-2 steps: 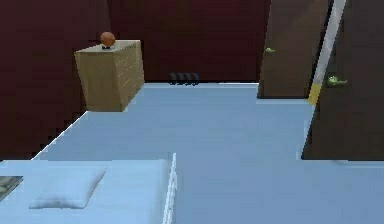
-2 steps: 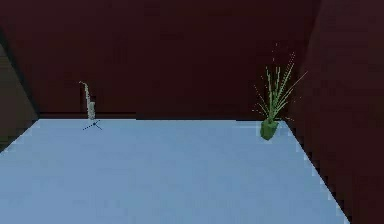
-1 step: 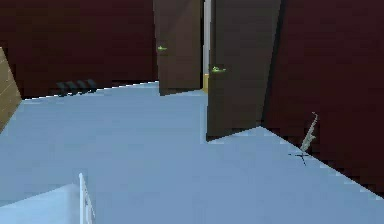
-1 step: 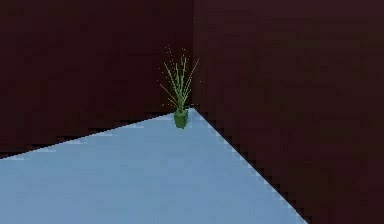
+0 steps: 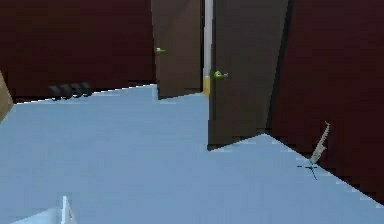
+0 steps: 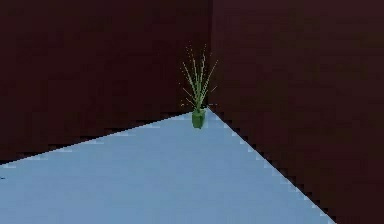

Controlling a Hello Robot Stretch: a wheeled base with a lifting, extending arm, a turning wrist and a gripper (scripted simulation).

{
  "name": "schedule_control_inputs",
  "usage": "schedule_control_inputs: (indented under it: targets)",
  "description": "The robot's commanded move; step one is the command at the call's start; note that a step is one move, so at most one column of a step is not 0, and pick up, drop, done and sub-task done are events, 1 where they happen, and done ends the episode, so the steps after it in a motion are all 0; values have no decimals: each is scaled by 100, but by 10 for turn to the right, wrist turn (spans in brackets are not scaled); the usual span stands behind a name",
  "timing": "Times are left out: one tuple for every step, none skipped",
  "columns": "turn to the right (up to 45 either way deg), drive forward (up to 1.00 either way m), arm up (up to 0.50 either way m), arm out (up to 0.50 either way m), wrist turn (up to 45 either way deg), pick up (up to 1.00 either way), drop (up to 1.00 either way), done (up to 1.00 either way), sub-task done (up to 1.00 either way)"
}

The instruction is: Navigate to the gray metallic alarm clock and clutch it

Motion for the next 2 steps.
schedule_control_inputs:
  targets:
    - [180, 0, 0, 0, 0, 0, 0, 0, 0]
    - [0, 35, 0, 0, 0, 0, 0, 0, 0]
